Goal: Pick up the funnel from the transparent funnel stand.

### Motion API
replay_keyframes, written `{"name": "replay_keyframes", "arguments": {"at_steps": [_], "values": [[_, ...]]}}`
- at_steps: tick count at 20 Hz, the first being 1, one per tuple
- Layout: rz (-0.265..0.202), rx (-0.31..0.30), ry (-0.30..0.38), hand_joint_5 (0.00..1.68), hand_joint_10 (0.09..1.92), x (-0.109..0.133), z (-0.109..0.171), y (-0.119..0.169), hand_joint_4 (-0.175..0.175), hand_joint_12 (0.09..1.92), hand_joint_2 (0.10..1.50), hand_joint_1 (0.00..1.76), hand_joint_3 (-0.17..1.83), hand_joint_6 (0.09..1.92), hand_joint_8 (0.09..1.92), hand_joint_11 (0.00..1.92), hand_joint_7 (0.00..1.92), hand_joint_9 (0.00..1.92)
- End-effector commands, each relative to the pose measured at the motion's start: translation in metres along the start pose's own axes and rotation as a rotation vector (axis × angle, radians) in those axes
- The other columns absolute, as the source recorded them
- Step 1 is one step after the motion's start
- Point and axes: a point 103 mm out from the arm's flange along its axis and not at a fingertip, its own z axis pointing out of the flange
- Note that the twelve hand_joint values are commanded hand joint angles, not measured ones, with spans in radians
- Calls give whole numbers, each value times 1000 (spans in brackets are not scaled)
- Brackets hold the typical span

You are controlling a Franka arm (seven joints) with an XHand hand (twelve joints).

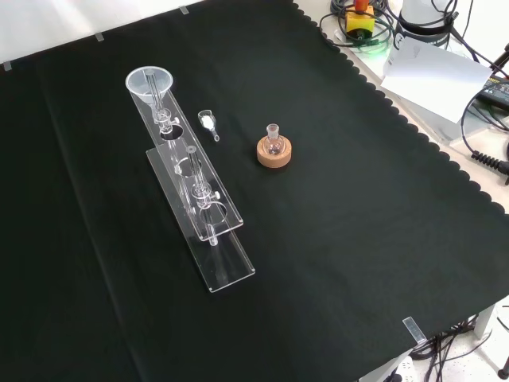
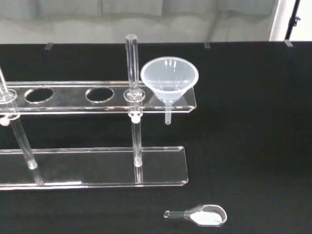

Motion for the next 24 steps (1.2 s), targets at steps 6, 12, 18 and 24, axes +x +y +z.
{"name": "replay_keyframes", "arguments": {"at_steps": [6, 12, 18, 24], "values": [[12, 55, 31, 237, 641, -33, 41, 123, 15, 1349, 1350, 0, 2, 87, 560, 54, 41, 215], [-16, 117, -17, 218, 644, -23, 61, 173, 9, 1373, 1294, 48, -26, 87, 552, 38, 47, 212], [-67, 184, -82, 203, 656, -2, 96, 202, 8, 1403, 1235, 127, -57, 87, 551, 17, 53, 209], [-83, 262, -113, 189, 670, -1, 129, 211, 7, 1430, 1183, 204, -87, 87, 558, 2, 55, 212]]}}
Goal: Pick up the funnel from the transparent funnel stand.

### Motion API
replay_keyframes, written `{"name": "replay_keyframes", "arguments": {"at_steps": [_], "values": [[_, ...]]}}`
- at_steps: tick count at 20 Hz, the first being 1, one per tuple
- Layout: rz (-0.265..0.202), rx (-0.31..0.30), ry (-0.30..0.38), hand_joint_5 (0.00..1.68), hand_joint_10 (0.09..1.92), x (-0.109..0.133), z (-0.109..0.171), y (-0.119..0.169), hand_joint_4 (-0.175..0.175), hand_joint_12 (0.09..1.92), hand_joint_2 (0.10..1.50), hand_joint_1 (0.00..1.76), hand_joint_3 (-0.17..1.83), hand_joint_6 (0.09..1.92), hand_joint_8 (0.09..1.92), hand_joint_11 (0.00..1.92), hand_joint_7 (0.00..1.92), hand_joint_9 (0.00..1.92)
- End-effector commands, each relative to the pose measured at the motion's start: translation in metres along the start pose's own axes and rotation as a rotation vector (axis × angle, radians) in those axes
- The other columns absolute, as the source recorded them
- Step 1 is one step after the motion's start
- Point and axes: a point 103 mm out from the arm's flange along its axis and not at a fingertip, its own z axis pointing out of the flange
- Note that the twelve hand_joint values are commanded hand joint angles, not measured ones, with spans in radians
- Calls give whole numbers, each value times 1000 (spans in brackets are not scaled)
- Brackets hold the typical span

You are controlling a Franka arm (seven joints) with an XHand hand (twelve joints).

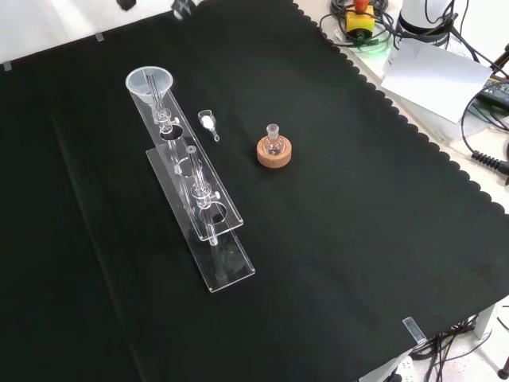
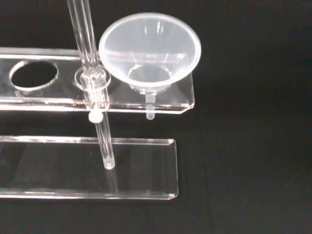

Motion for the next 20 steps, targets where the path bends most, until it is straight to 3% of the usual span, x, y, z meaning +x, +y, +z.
{"name": "replay_keyframes", "arguments": {"at_steps": [1, 6, 10, 20], "values": [[-49, 90, -74, 184, 672, 12, 38, 36, 6, 1433, 1170, 226, -94, 87, 558, 0, 52, 211], [-48, 158, -93, 124, 690, 13, 53, 45, 1, 1487, 1075, 370, -146, 87, 546, 20, 5, 190], [-35, 188, -109, 72, 746, 11, 61, 53, -4, 1534, 1016, 455, -172, 87, 420, 68, 0, 133], [-18, 235, -103, 11, 824, -2, 74, 66, -20, 1554, 974, 488, -175, 87, 255, 112, 0, 46]]}}
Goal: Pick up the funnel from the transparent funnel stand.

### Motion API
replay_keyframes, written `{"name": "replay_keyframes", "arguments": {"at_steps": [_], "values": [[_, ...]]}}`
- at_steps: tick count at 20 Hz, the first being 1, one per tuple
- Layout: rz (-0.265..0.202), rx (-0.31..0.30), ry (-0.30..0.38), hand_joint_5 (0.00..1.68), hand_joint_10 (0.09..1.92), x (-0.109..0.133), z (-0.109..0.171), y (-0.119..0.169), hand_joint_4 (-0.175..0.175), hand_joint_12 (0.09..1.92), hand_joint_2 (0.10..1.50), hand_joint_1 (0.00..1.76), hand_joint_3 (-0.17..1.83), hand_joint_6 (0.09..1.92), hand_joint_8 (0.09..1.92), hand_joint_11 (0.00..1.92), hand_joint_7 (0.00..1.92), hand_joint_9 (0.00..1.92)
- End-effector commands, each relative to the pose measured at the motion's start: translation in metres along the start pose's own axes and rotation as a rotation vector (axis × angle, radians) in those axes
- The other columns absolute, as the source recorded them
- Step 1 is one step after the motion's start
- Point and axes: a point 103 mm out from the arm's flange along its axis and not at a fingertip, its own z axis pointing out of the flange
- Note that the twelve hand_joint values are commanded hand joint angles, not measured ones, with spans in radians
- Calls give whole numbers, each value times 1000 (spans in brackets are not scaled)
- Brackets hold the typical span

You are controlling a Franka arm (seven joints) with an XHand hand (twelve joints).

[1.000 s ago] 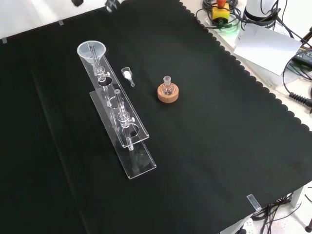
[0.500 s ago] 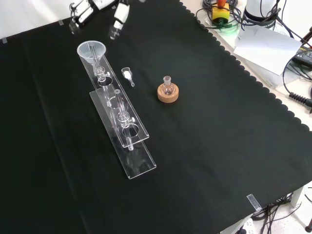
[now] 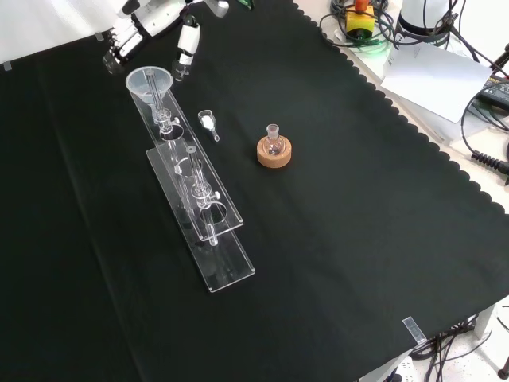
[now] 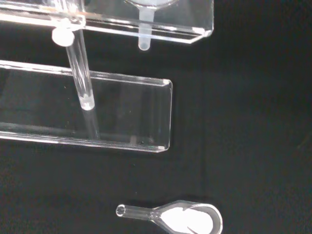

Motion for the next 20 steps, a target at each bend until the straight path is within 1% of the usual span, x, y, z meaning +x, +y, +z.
{"name": "replay_keyframes", "arguments": {"at_steps": [1, 3, 8, 15, 20], "values": [[9, 35, -6, 8, 827, -6, 7, 6, -21, 1555, 971, 489, -175, 87, 252, 115, 0, 44], [8, 46, -2, 4, 832, -6, 9, 8, -24, 1557, 964, 496, -175, 87, 249, 123, 0, 41], [1, 71, -17, 0, 847, -5, 13, 12, -28, 1558, 946, 534, -175, 87, 243, 156, 0, 39], [-23, 82, -36, 0, 871, -2, 14, 13, -30, 1530, 923, 575, -175, 87, 242, 239, 0, 51], [-24, 86, -45, 0, 876, -2, 13, 14, -32, 1516, 902, 626, -175, 87, 197, 282, 0, 55]]}}
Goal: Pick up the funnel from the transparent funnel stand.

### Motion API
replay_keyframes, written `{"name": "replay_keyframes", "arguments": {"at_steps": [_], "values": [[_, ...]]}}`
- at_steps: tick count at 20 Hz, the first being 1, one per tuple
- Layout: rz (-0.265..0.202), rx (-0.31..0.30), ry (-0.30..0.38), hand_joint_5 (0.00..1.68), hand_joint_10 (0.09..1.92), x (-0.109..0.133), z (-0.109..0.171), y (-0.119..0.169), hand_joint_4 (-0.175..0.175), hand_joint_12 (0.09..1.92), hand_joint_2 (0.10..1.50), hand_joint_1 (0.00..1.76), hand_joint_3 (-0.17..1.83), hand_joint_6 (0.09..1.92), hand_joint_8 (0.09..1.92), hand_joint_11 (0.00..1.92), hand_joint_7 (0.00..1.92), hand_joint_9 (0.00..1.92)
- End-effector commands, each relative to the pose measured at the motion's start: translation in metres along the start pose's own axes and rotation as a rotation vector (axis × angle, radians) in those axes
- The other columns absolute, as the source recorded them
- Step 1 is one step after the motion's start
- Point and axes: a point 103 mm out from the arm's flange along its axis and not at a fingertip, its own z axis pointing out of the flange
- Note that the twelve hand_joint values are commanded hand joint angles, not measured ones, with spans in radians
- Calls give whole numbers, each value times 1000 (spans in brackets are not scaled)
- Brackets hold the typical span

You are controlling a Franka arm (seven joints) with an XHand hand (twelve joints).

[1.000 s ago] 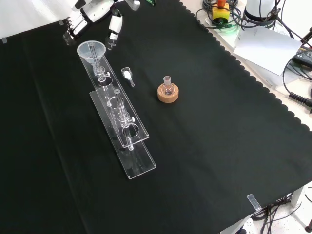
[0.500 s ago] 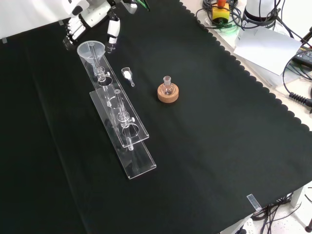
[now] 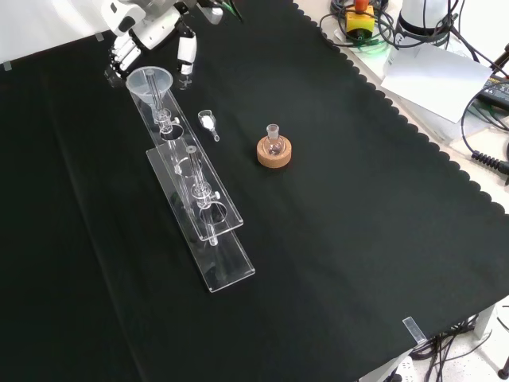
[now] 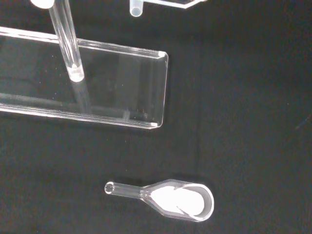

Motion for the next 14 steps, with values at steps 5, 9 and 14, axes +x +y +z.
{"name": "replay_keyframes", "arguments": {"at_steps": [5, 9, 14], "values": [[-9, -9, -9, 0, 880, 3, -2, 3, -34, 1510, 900, 640, -175, 87, 178, 293, 0, 62], [-5, -4, -12, 0, 883, 3, -2, 4, -34, 1507, 900, 644, -175, 87, 182, 301, 0, 74], [-3, 4, -10, 0, 885, 5, -1, 9, -35, 1498, 901, 646, -175, 87, 198, 311, 0, 97]]}}
